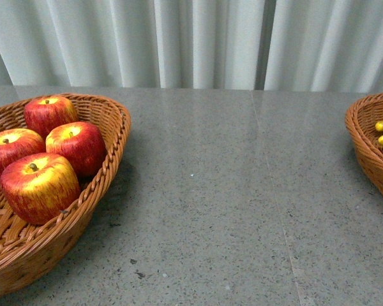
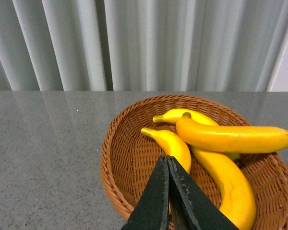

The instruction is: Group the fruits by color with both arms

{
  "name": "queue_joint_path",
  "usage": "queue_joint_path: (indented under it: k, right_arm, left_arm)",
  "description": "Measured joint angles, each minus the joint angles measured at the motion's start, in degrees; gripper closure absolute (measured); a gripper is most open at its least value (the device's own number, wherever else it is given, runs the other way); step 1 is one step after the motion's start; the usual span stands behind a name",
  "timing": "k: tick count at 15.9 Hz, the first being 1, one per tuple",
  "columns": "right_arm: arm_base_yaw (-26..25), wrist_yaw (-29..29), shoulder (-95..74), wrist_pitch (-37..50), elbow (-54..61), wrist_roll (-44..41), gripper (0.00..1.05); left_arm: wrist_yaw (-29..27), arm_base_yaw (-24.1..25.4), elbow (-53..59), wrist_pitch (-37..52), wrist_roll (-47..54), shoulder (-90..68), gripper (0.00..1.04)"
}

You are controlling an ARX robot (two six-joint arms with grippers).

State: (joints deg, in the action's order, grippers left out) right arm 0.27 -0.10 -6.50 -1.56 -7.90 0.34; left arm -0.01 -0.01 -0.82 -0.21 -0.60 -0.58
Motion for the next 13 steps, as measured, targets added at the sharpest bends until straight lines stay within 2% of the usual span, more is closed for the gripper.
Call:
queue_joint_path:
  k: [13]
  right_arm:
    - [-0.3,0.1,6.3,1.3,7.1,-0.1,1.03]
  left_arm:
    - [0.0,0.0,0.0,0.0,0.0,0.0,0.07]
